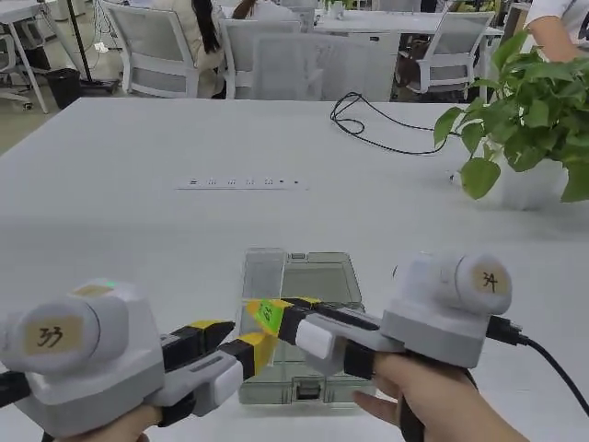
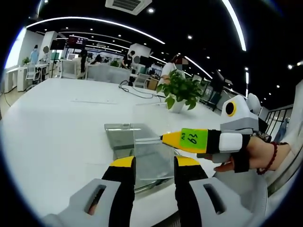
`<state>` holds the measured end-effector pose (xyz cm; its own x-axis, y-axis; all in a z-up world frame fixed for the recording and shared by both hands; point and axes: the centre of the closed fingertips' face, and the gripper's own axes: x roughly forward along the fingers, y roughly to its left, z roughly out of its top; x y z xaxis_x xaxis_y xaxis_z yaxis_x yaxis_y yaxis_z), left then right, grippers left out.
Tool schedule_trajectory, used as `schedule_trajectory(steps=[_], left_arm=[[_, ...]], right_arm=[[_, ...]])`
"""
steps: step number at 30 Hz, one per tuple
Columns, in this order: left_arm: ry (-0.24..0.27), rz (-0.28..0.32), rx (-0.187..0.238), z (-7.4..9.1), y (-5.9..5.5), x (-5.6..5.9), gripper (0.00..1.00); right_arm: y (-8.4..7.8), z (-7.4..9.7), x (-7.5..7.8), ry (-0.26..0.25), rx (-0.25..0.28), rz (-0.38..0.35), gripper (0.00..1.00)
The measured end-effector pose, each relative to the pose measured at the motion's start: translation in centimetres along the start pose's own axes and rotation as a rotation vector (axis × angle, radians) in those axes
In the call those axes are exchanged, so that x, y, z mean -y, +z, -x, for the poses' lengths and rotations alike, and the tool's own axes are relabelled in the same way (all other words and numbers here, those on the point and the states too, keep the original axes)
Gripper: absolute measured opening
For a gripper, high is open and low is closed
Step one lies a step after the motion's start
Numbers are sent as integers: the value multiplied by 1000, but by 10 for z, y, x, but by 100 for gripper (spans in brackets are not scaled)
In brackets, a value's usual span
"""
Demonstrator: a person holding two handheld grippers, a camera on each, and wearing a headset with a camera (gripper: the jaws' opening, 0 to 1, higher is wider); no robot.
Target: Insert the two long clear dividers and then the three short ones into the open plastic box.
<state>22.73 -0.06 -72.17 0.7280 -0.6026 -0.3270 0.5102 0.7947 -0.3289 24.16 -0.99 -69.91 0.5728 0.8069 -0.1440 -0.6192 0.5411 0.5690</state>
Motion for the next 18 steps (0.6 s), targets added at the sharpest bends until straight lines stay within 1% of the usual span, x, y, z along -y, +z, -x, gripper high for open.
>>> schedule_trajectory(steps=[11, 14, 16, 18], left_arm=[[-37, 0, -1, -4, 2, 15, 30], [-41, 1, 1, -5, 3, 16, 30], [-42, -1, 2, -5, 3, 16, 30], [-41, -7, -4, -6, 3, 16, 30]], right_arm=[[1, -2, 7, -30, 11, -13, 12], [2, -1, 9, -41, 14, -13, 9], [3, -1, 10, -46, 20, -16, 8], [2, -1, 11, -53, 15, -21, 8]])
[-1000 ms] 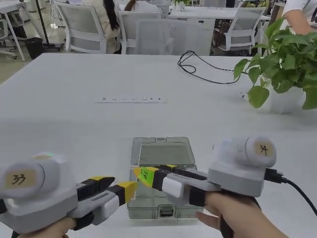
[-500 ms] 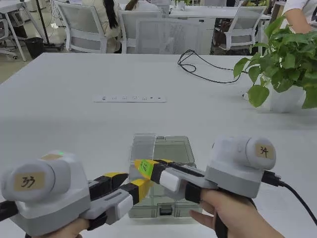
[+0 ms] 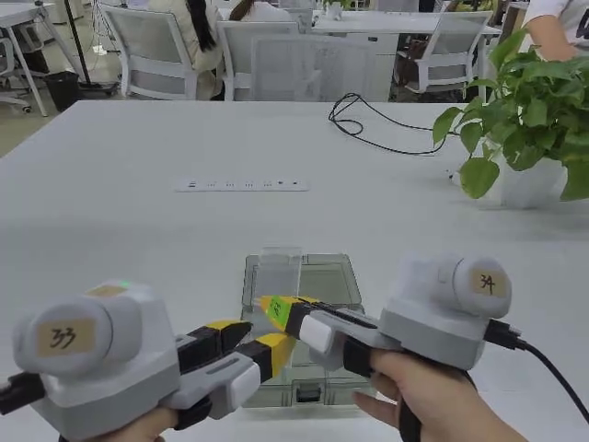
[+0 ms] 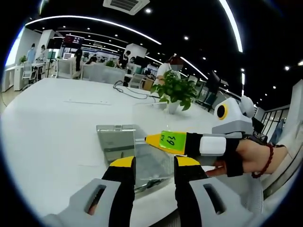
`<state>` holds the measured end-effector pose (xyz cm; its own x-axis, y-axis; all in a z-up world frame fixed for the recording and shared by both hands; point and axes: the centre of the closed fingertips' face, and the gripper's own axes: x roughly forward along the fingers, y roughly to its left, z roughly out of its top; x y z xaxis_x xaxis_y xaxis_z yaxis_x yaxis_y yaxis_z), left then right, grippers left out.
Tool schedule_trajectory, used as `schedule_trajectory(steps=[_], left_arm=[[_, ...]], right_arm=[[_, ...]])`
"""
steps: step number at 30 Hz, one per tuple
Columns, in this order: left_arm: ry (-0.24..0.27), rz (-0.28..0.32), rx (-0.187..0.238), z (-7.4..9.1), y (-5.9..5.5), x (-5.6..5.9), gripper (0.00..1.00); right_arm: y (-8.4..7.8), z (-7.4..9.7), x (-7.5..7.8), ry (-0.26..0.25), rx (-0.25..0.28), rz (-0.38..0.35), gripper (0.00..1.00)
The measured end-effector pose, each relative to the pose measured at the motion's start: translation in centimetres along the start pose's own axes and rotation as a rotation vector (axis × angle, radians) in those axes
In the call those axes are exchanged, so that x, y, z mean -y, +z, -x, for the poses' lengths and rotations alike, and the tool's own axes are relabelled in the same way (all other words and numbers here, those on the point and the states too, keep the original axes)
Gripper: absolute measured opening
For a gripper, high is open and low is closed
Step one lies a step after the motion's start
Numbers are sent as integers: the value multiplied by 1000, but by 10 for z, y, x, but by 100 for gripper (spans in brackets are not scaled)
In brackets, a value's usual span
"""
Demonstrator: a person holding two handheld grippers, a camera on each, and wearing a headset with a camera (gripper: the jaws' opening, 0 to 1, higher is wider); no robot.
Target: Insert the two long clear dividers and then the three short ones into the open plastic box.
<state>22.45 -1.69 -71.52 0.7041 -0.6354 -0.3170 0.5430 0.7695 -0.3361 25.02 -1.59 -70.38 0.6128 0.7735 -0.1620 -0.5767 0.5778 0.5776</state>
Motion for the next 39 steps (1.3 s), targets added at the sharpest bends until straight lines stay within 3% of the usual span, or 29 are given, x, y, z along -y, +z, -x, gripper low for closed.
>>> schedule_trajectory(steps=[14, 20, 24, 31, 36, 39], left_arm=[[-7, -7, 0, -2, 3, 0, 31], [-5, -81, -8, -2, 3, 2, 31], [-1, -131, -25, 1, 0, 1, 40], [12, -242, -51, 3, -6, -2, 55], [10, -311, -63, 3, -8, -3, 67], [3, -310, -67, 2, -9, -4, 72]], right_arm=[[2, 0, 4, -30, -10, -90, 7], [3, 3, 11, -68, -38, -111, 6], [4, 6, 22, -109, -61, -157, 6], [0, 14, 40, -204, -147, -184, 6], [-8, 21, 52, -276, -247, -185, 6], [-10, 24, 58, -303, -289, -192, 6]])
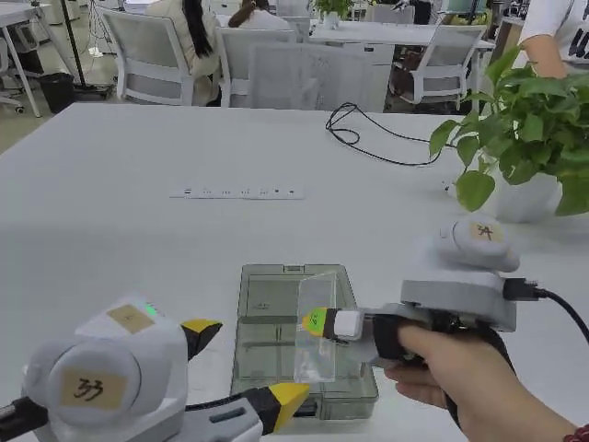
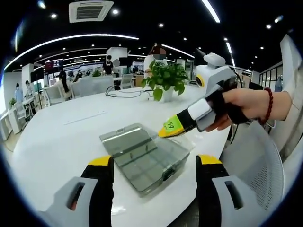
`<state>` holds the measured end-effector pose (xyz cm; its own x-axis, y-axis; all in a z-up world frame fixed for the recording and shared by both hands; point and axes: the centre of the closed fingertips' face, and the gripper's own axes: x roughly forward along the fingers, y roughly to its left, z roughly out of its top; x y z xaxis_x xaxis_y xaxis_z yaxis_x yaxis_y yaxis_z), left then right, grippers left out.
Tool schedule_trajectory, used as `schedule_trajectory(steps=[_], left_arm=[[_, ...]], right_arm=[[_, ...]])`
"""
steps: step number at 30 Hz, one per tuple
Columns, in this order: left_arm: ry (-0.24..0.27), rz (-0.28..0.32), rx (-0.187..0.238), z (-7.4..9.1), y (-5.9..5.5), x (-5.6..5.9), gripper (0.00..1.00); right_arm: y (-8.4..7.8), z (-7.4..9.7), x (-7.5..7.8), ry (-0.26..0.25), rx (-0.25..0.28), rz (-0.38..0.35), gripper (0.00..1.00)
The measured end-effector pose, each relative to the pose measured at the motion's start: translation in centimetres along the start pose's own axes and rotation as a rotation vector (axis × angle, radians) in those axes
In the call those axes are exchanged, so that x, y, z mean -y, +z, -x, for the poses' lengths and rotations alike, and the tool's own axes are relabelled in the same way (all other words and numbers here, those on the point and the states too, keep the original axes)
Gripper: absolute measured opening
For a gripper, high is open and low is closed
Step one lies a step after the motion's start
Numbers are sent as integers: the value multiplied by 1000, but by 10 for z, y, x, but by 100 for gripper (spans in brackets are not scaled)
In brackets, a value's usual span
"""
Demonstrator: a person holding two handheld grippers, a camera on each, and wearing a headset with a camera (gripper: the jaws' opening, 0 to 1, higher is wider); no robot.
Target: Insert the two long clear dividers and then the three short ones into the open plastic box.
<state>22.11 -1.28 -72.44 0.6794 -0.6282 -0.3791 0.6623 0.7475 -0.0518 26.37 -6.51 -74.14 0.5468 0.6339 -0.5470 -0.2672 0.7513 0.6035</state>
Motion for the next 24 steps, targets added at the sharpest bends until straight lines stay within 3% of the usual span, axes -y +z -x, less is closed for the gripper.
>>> schedule_trajectory(steps=[9, 13, 24], left_arm=[[-6, -22, -6, 2, -5, -6, 82], [14, -46, -20, 3, -8, -11, 83], [-8, -104, -36, 1, -13, -6, 91]], right_arm=[[1, 3, 20, -93, -91, -42, 6], [1, 4, 26, -136, -132, -53, 6], [-5, -7, 40, -224, -245, -75, 7]])
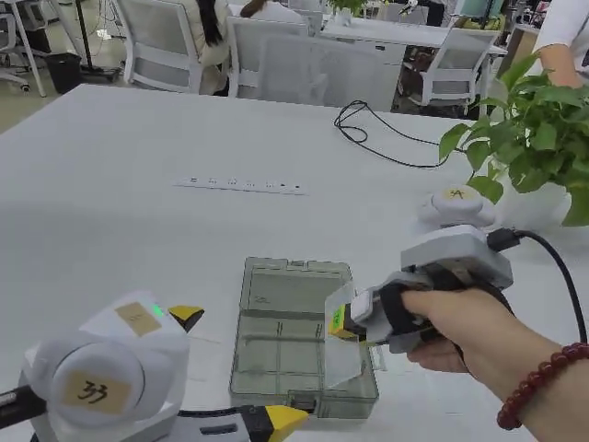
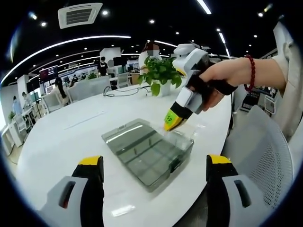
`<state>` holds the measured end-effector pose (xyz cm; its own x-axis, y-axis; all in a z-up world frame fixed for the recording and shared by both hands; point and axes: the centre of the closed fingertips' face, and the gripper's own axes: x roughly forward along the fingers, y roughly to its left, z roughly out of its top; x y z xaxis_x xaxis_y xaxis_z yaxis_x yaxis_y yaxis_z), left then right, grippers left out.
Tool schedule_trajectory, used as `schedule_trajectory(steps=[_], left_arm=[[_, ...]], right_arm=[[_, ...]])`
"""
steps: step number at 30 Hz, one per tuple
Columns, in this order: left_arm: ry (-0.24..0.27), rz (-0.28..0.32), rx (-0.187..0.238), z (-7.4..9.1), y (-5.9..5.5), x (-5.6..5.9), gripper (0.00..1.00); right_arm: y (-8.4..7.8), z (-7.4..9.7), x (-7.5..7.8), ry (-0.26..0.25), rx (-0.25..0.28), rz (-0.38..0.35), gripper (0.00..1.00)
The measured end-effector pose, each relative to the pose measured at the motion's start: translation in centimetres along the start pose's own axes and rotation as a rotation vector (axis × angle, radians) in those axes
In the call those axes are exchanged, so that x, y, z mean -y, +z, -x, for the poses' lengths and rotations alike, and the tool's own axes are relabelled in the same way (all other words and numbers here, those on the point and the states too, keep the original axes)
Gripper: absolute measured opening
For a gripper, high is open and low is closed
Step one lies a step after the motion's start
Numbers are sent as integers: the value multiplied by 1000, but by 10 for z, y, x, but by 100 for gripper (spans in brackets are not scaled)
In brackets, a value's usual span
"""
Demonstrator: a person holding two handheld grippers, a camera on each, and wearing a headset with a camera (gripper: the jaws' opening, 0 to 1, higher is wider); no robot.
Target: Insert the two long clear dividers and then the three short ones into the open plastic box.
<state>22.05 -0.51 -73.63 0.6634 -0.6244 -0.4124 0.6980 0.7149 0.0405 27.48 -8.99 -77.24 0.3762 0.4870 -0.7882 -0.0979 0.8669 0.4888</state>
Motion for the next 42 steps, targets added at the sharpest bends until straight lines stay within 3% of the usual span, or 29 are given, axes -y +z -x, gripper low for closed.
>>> schedule_trajectory(steps=[14, 22, 42], left_arm=[[-14, -17, -3, -2, -3, 1, 100], [-27, -30, -16, -6, -5, 4, 100], [-30, -2, -22, -6, -8, 1, 98]], right_arm=[[-4, -19, 13, -58, -112, -76, 7], [-8, -27, 17, -85, -140, -81, 7], [-10, -35, 23, -80, -168, -111, 7]])
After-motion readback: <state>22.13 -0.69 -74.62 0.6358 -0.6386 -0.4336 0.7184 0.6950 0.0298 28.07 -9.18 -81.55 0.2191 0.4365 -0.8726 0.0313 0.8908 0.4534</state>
